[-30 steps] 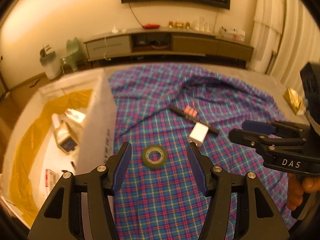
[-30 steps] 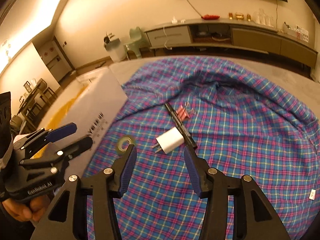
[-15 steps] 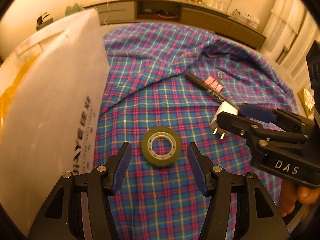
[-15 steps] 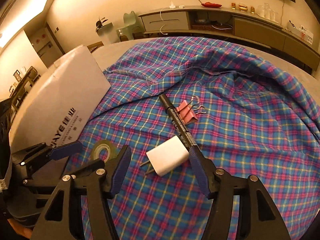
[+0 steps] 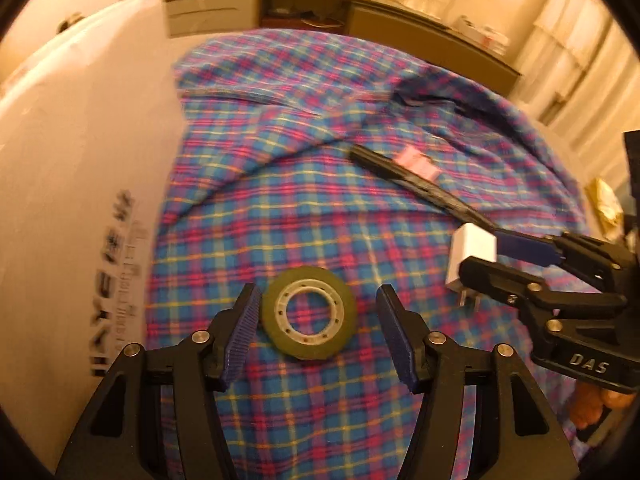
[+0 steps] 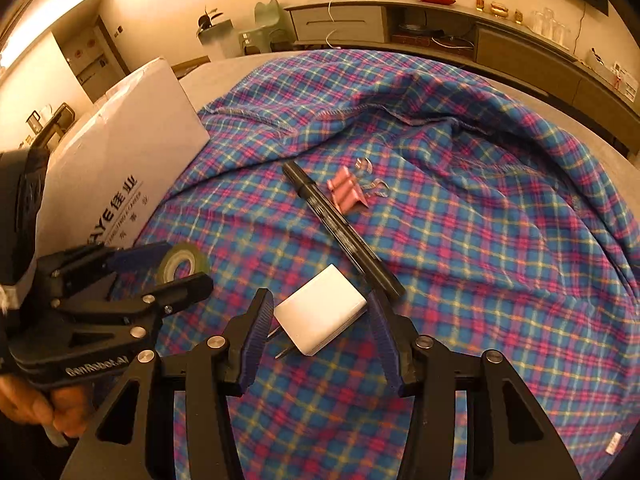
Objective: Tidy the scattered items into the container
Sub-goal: 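Reach the left gripper to the green tape roll while the right gripper reaches the white plug, then close the left gripper on the tape roll while the right gripper grasps the white plug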
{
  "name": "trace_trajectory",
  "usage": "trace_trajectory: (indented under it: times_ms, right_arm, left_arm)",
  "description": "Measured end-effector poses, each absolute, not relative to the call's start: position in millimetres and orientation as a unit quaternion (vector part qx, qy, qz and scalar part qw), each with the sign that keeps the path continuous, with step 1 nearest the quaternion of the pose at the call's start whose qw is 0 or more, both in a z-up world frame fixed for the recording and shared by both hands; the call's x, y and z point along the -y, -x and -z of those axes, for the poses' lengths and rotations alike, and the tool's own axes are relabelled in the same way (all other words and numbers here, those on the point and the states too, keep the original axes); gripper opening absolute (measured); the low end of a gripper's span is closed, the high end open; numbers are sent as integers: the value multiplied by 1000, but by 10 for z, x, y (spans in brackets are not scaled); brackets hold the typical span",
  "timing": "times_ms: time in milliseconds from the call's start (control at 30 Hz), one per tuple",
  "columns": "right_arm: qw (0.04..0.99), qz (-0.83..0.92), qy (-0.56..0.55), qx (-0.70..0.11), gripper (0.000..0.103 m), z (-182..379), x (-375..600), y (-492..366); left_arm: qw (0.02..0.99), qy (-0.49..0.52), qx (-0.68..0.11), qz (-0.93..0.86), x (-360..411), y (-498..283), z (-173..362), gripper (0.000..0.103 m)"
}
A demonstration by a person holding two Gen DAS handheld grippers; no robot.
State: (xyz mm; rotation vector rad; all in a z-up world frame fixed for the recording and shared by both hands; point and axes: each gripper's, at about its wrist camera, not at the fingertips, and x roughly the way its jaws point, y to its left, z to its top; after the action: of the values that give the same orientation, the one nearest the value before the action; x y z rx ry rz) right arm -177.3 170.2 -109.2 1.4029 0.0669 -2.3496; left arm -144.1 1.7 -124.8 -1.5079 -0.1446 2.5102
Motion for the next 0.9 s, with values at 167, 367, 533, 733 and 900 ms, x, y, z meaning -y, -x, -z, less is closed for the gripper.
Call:
trace_trajectory:
  times_ms: [167,367,533,733,900]
  right_arm:
    - [189,840,-508,-25,51,1060,-1922,1595]
    - [182,840,-512,21,61,1161,-2066,1560]
    - [168,848,-500,42,64,1166,-2062,1522]
    - [163,851,-498,25,52,1149,-2033,1484]
    - [159,856,-491,-15,52,1138,-1992,1396]
  left_arm:
    - [122,502,29,-856,-83,1364,1216,62]
    - [118,506,25,-854,-82,1332,1257,63]
    - [119,493,-21,-862,-242,1257,1287,63]
    - [112,485,-30,-867,-219,1261,1286,50]
    - [107,485,-11,-868,-106,1269,1275,50]
